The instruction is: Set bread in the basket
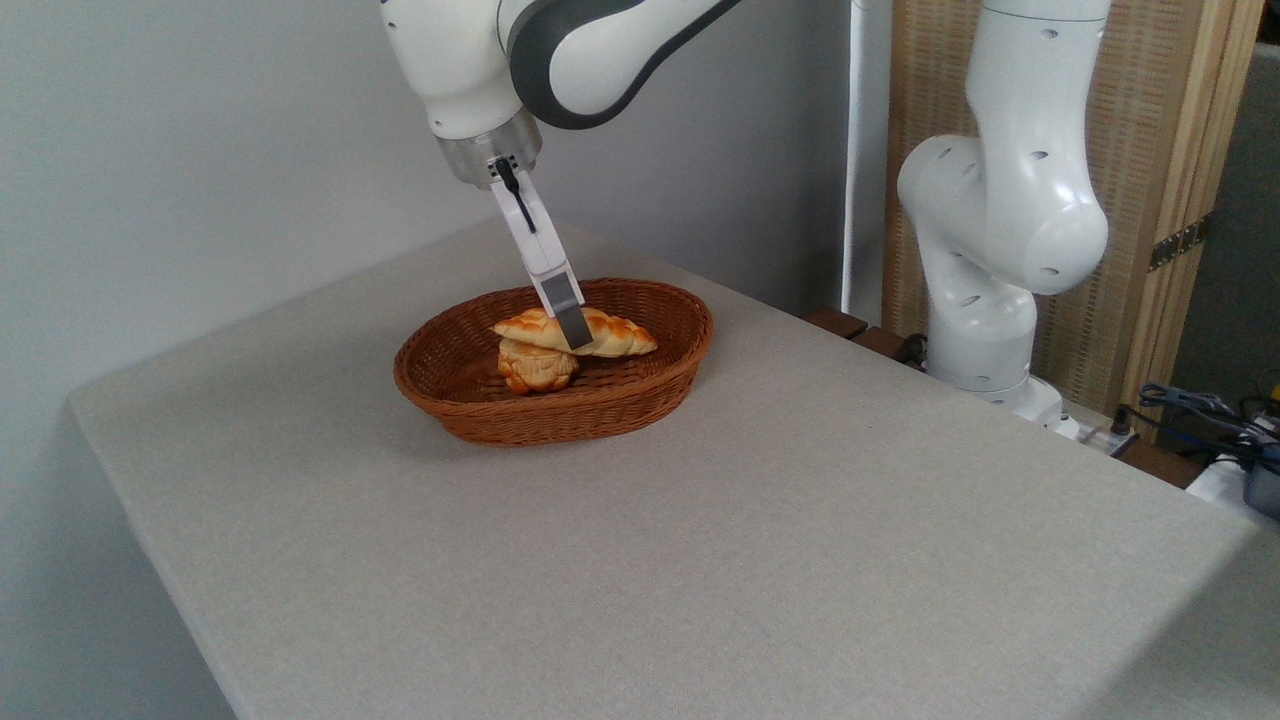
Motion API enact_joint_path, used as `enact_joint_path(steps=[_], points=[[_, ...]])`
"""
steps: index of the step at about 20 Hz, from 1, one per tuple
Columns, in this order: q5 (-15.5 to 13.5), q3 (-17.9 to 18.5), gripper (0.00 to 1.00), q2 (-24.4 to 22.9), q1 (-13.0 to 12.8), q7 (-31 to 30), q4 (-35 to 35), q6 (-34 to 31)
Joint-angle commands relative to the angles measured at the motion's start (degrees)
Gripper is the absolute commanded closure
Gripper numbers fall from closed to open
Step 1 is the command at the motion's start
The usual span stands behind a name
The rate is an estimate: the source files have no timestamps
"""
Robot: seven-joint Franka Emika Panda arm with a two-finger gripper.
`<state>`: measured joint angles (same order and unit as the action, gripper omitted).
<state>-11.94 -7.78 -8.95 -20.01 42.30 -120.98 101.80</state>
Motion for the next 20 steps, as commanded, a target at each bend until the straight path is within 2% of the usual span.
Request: enact_joint_path(steps=[1,3,6,9,14,20], points=[[-0.72,1.36,0.0,-0.89,-0.03,-0.02,1.36,-1.25],[-0.28,2.58,0.0,-1.16,0.32,-0.02,3.46,-1.25],[0.16,6.8,0.0,-1.51,0.32,0.15,6.1,-1.25],[4.89,9.79,0.0,-1.86,0.24,0.15,7.95,-1.25],[9.56,14.19,0.0,-1.86,0.33,0.07,10.06,-1.25],[10.09,17.88,0.0,-1.86,0.33,0.07,11.03,-1.08]])
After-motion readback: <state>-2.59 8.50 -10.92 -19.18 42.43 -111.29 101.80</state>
